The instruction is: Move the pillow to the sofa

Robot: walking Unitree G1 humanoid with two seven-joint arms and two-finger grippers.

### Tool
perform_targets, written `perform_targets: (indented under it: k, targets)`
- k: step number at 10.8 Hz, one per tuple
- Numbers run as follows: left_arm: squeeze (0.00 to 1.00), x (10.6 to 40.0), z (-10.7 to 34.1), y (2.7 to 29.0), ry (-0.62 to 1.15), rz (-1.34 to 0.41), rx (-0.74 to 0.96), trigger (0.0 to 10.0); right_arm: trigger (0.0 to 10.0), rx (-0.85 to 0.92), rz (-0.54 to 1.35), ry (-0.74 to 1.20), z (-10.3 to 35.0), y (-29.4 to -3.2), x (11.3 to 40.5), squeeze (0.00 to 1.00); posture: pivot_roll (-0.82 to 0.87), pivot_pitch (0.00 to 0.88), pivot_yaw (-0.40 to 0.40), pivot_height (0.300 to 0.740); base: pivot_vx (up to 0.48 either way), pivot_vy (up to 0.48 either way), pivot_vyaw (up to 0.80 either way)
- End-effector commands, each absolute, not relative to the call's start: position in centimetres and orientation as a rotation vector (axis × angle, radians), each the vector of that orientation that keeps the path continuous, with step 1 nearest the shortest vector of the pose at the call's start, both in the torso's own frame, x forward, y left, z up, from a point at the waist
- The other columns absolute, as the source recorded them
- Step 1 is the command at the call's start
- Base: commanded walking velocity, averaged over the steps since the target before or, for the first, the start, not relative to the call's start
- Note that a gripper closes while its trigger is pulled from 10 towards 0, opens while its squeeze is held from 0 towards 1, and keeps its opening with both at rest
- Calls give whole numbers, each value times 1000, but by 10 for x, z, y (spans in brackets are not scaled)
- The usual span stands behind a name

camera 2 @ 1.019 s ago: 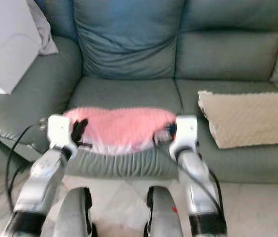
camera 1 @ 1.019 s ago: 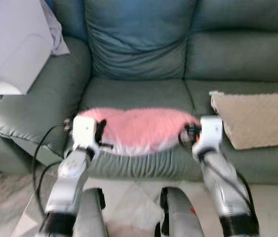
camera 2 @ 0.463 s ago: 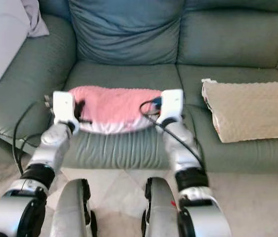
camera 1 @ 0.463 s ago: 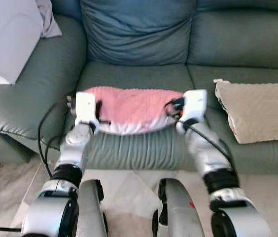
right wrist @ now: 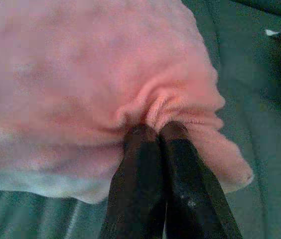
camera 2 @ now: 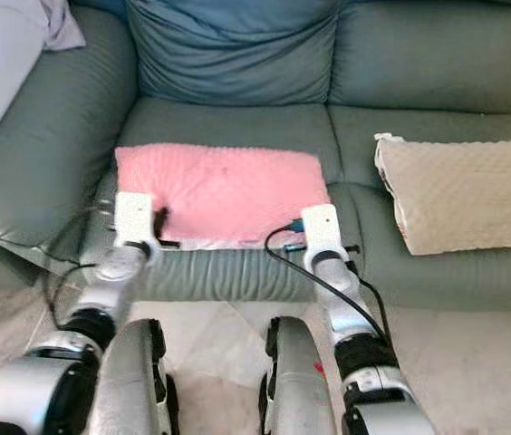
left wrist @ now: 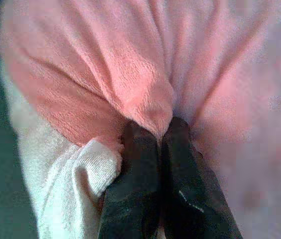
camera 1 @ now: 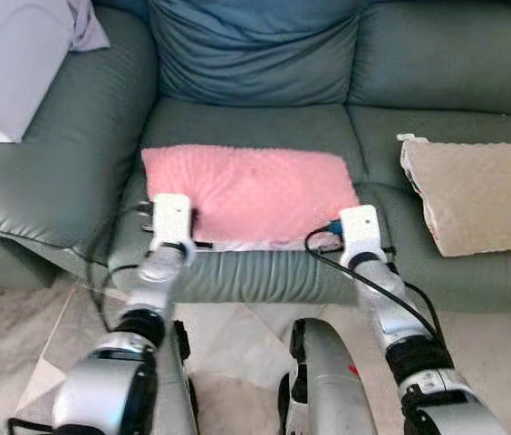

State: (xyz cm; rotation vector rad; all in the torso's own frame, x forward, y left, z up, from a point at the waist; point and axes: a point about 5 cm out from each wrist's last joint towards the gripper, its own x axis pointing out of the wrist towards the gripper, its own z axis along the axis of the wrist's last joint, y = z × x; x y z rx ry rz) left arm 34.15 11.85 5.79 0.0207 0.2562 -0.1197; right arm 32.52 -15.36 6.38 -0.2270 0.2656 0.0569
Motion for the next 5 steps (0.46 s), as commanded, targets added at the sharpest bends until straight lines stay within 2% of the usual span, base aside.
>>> perform_targets:
  k: [1,5]
  targets:
    - [0,331,41,110,338,-155,30,10000,10000,-203,78,276,58,-148,321,0,-39,235,-33,602,0,0,0]
    - [0,337,46,102,339,-169,28,10000,10000,-220,25,304,55,-154,325,0,-28,225,-30,602,0,0,0]
